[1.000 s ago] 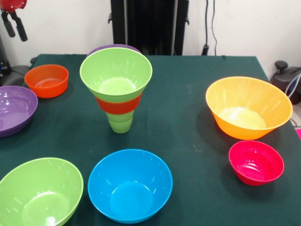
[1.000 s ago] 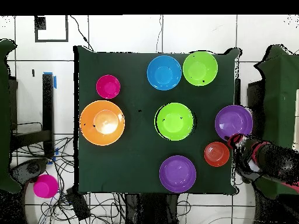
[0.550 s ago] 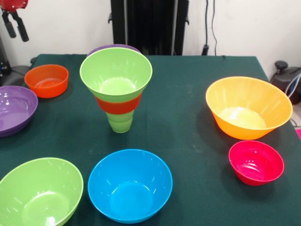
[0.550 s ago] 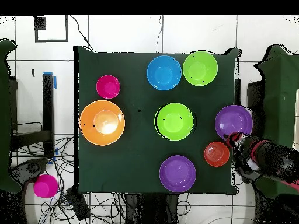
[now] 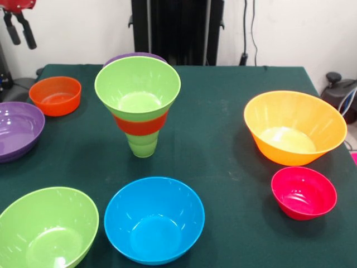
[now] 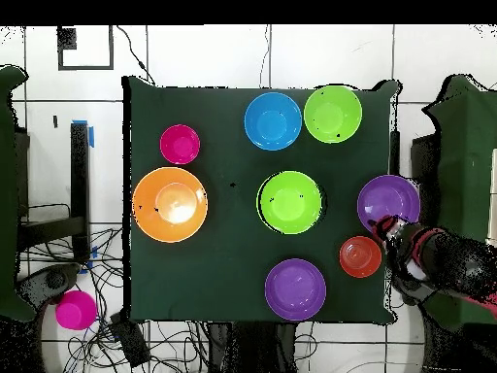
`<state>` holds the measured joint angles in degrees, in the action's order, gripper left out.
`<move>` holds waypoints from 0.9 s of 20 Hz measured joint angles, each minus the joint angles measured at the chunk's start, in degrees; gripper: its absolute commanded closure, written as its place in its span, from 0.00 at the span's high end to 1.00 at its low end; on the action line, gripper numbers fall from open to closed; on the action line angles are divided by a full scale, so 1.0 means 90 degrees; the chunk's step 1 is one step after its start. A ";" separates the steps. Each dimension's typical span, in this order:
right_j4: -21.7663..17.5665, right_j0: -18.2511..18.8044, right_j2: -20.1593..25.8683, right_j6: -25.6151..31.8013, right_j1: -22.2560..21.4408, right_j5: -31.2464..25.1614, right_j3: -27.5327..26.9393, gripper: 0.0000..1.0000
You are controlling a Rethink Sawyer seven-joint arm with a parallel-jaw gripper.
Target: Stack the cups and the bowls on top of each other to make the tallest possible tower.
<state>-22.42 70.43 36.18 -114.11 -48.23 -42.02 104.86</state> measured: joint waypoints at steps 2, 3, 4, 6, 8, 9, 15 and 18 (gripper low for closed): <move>0.0040 -0.0155 0.0002 0.0000 -0.0033 0.0000 -0.0025 1.00; 0.0065 -0.0233 0.0002 0.0000 -0.0052 0.0000 -0.0040 1.00; 0.0095 -0.0303 0.0002 0.0000 -0.0072 0.0000 -0.0057 1.00; 0.0177 -0.0496 0.0002 0.0000 -0.0124 0.0000 -0.0108 1.00; 0.0267 -0.0838 0.0002 0.0000 -0.0146 0.0000 -0.0268 1.00; 0.0277 -0.0887 0.0002 0.0000 -0.0144 -0.0001 -0.0296 1.00; 0.0391 -0.1614 -0.0030 0.0000 -0.0060 -0.0001 -0.0794 1.00; 0.0420 -0.1929 -0.0041 0.0000 -0.0052 -0.0001 -0.1055 1.00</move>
<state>-18.64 53.07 35.81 -114.11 -48.71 -42.03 95.36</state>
